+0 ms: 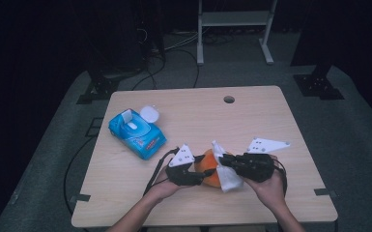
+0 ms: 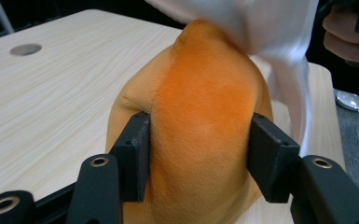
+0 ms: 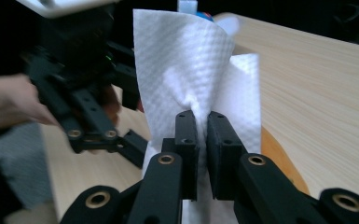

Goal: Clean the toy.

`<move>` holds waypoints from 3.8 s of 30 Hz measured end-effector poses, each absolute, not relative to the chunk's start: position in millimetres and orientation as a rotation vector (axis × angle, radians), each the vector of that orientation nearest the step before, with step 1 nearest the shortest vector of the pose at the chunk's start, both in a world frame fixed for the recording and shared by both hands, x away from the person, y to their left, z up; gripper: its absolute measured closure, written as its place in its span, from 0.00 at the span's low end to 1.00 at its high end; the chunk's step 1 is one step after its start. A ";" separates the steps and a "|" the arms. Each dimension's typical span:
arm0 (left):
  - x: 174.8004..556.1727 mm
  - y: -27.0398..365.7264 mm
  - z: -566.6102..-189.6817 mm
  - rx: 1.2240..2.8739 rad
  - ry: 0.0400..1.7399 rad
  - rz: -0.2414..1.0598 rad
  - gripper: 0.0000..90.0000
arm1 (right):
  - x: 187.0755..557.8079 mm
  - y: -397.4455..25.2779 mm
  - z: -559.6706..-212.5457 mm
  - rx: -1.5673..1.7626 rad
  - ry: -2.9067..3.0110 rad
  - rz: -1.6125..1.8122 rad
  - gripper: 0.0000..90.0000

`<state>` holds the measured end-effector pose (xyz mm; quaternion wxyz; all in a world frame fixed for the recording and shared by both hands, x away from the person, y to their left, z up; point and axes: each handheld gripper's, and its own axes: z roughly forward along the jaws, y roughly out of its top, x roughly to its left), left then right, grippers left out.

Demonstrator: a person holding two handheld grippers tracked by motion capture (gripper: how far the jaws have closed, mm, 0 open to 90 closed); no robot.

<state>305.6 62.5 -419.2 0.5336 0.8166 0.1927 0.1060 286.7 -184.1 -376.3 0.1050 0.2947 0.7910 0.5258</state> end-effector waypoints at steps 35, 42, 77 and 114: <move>312.1 72.0 -425.4 1.928 0.395 0.230 0.44 | 287.4 -210.5 -398.0 0.928 2.377 1.532 0.92; 311.3 70.2 -430.8 1.913 0.425 0.239 0.42 | 282.4 -178.7 -391.7 0.763 2.406 1.467 0.92; 292.4 59.6 -441.4 1.961 0.283 0.229 0.42 | 294.1 -220.2 -403.9 1.004 2.308 1.472 0.92; 289.0 50.2 -442.0 1.973 0.267 0.261 0.44 | 298.0 -224.7 -402.5 1.069 2.346 1.443 0.93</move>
